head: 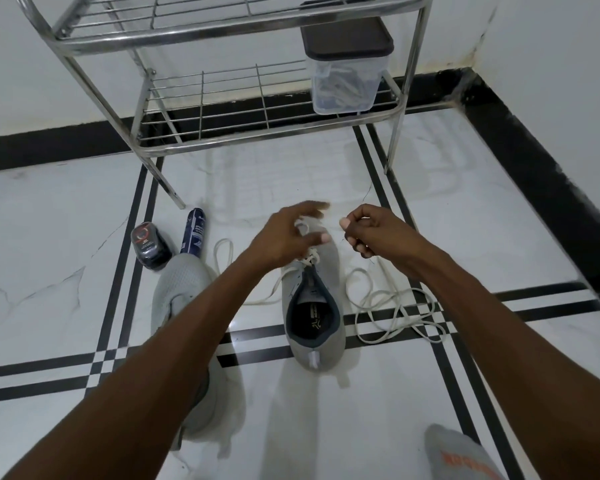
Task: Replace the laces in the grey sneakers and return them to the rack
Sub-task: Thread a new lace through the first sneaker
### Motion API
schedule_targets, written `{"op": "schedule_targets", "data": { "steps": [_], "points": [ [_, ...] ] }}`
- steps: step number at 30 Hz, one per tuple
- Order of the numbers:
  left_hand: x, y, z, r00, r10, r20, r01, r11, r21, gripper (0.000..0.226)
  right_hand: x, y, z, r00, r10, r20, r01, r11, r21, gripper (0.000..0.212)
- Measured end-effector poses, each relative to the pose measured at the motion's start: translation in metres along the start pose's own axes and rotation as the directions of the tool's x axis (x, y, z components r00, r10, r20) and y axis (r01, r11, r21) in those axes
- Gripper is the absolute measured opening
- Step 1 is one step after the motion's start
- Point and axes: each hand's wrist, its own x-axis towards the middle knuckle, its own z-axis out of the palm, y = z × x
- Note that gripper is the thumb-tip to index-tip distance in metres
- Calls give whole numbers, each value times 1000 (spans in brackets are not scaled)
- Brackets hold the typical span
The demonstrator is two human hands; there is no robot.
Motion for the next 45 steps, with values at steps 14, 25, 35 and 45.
{"op": "schedule_targets", "data": {
  "steps": [14,25,35,45],
  "points": [
    [-55,-31,23,896,-179,-406,204,979,18,22,-4,-6,27,984,-66,165,84,991,-104,18],
    [-87,-36,28,944,-122,-307,148,987,63,20,10,1,64,947,-247,204,319,675,-665,13],
    [-90,-38,40,834,-400,-381,251,889,-382,20,20,-11,75,938,-81,337,326,534,-780,13],
    [-86,-37,39,835,-394,-385,222,880,-420,29,13,-2,69,937,-127,327,334,604,-724,12]
  ]
}}
